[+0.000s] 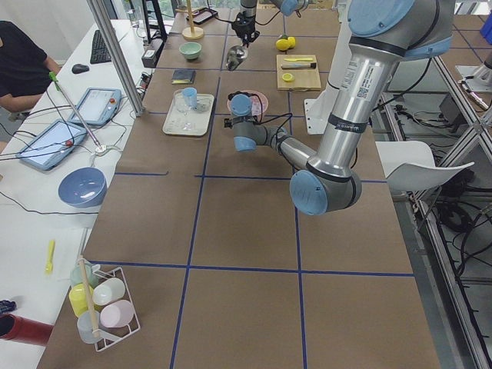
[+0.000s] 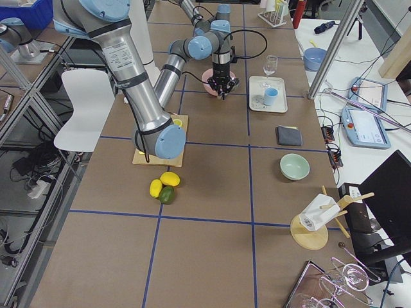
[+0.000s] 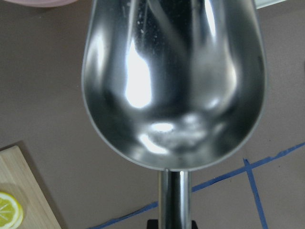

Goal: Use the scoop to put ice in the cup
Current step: 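Grip the pink bowl rim with left gripper while right positions scoop above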

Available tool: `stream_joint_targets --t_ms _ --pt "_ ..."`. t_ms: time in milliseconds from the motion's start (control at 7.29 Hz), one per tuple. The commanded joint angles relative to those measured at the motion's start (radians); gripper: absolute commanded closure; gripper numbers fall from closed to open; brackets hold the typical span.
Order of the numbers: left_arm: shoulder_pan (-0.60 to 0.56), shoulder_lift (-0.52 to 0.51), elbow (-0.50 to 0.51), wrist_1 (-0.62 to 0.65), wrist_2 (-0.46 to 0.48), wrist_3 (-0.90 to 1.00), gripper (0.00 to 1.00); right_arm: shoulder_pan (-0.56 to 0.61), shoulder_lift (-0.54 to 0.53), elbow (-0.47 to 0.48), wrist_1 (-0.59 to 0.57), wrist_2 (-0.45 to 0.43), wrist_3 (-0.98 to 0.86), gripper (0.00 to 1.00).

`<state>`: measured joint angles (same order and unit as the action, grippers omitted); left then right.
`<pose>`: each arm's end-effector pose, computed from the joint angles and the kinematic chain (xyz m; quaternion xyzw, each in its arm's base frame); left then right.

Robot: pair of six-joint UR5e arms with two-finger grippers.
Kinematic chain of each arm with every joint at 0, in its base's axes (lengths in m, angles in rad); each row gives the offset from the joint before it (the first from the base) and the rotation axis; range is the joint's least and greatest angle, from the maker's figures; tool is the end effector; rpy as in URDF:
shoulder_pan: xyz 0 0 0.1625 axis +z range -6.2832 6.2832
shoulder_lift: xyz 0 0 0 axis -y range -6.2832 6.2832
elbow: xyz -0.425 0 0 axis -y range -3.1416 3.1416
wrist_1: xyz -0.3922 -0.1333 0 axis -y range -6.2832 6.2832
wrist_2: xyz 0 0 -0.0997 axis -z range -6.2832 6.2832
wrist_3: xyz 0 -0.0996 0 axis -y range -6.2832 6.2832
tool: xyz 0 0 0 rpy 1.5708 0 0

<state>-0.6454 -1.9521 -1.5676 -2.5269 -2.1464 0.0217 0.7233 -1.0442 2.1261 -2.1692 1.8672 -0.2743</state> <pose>0.4535 -0.4405 0.3349 0.4364 0.4597 0.4998 0.5903 -0.3286 -0.4291 0.2217 0.1866 -0.2045 -0.5407 0.7943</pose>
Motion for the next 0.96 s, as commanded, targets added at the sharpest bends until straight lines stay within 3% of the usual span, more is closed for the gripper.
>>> stream_joint_targets --t_ms 0,686,824 --pt "0.047 -0.031 0.033 -0.001 0.002 -0.002 0.01 -0.057 0.082 -0.002 -0.150 -0.096 -0.038 1.00" --pt "0.065 -0.077 0.086 0.005 0.005 -0.006 0.01 -0.110 0.142 -0.075 -0.184 -0.123 -0.063 1.00" --pt "0.084 -0.083 0.086 0.003 0.046 -0.008 0.01 -0.110 0.176 -0.086 -0.230 -0.123 -0.092 1.00"
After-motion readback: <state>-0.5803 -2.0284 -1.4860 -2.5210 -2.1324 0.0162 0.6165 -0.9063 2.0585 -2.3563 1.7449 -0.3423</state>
